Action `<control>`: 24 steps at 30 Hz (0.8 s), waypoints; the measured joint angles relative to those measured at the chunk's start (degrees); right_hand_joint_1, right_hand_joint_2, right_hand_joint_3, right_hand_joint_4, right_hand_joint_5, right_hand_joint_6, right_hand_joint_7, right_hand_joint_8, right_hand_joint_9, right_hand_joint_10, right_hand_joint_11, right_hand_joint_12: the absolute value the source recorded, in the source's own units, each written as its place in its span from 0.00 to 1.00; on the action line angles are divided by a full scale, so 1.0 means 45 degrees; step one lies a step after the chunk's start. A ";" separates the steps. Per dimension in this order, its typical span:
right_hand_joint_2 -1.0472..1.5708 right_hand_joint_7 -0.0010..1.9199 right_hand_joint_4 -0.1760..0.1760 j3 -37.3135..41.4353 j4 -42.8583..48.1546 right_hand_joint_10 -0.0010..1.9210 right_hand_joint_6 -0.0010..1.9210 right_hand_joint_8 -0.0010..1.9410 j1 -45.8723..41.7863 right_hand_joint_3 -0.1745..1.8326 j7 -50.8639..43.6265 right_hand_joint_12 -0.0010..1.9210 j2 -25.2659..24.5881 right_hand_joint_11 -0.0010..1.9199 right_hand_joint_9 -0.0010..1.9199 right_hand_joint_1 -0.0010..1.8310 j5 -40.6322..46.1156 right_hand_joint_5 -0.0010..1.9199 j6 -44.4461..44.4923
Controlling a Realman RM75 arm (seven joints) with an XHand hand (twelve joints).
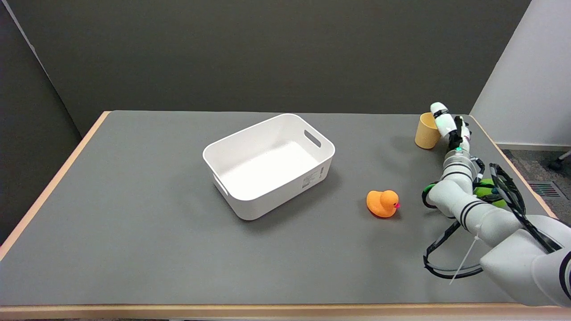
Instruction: Pick up the yellow cup.
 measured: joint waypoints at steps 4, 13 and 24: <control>0.64 0.00 0.34 -0.0009 -0.0024 0.00 0.00 0.00 -0.0052 0.44 0.0364 0.00 -0.0013 0.00 0.00 0.23 -0.0059 0.00 -0.0102; 0.64 0.00 0.34 -0.0020 -0.0048 0.00 0.00 0.00 -0.0095 0.44 0.0800 0.00 -0.0039 0.00 0.00 0.23 -0.0197 0.00 -0.0293; 0.64 0.00 0.35 -0.0103 -0.0009 0.00 0.00 0.00 -0.0118 0.44 0.1076 0.00 -0.0046 0.00 0.00 0.23 -0.0291 0.00 -0.0357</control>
